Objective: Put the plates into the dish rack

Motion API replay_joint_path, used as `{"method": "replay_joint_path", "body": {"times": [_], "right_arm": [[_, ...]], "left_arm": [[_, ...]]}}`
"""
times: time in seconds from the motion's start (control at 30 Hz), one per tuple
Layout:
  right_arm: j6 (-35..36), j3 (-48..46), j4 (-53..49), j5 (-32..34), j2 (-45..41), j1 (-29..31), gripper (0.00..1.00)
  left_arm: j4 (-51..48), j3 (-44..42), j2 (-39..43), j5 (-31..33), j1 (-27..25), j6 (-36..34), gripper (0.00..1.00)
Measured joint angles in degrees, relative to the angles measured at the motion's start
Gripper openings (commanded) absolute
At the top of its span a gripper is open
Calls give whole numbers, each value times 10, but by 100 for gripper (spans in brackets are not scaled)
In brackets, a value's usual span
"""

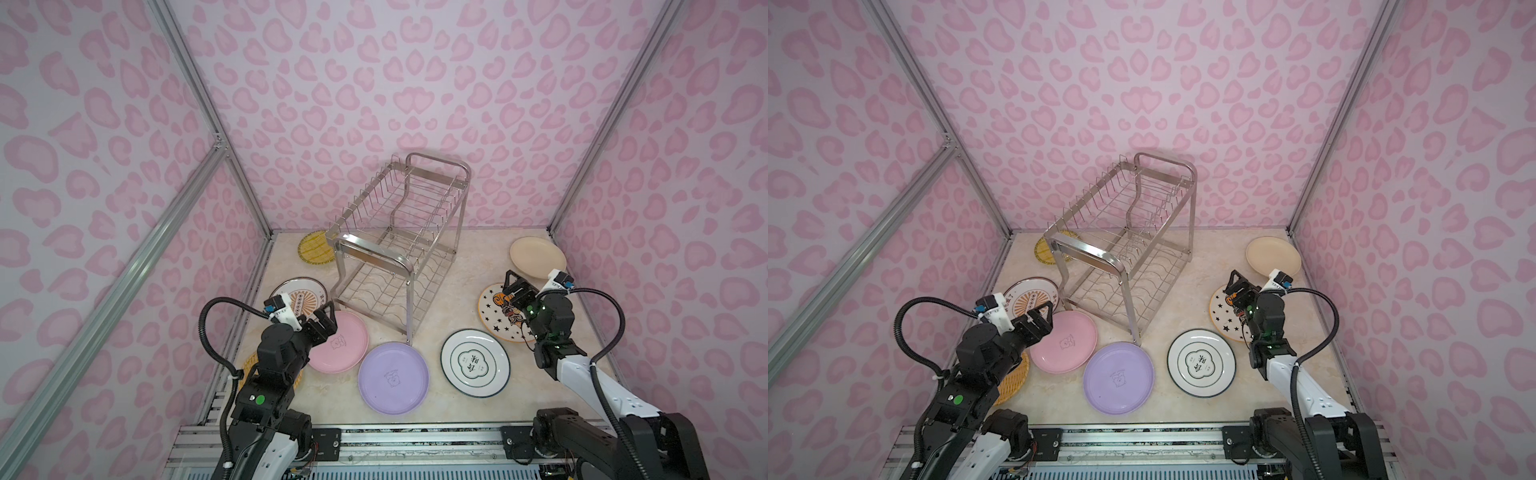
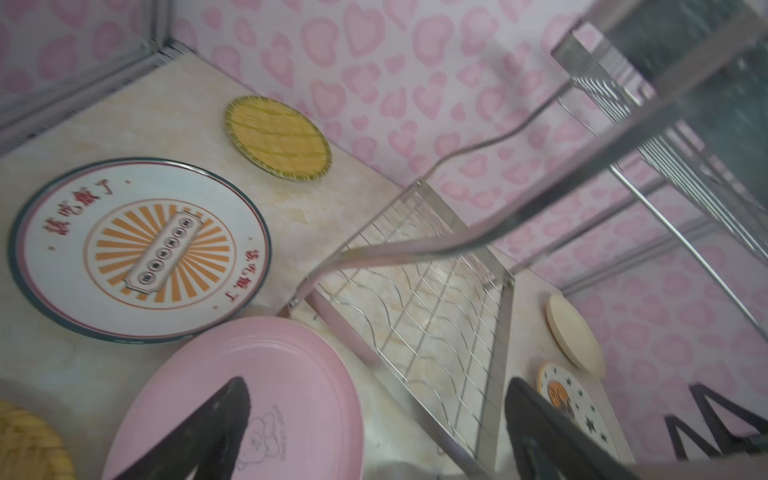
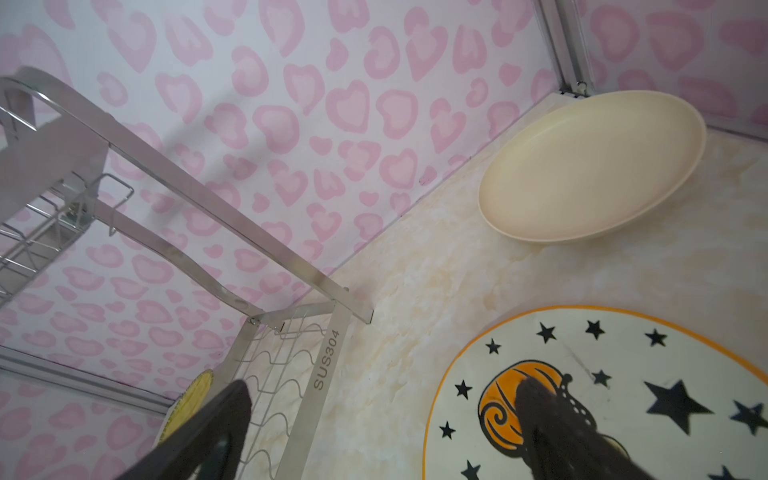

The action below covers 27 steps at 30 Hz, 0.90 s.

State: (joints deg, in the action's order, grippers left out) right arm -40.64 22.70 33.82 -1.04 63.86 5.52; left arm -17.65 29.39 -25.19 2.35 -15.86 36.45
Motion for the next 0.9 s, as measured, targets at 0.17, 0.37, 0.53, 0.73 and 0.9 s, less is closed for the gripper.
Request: {"method": "replay_joint_path", "body": {"times": [0.17,0.37,0.53,0.73,0.9], "right_arm": [[56,73,35,17,113,55,100],[126,184,41,26,234,103,100],[203,260,67,43,320,142,100],[272,321,147,61,434,151,100],[304,370,192,71,496,151,100]], "left_arm": [[2,-34,16,-42,-88,-41,94],[64,-54,-42,-77,-195,-83,89],[121,-38,-130,-35,-306,-129,98],[231,-42,-207,51,-401,-173,97],[333,-40,-284,155,-469,-194,97]]}}
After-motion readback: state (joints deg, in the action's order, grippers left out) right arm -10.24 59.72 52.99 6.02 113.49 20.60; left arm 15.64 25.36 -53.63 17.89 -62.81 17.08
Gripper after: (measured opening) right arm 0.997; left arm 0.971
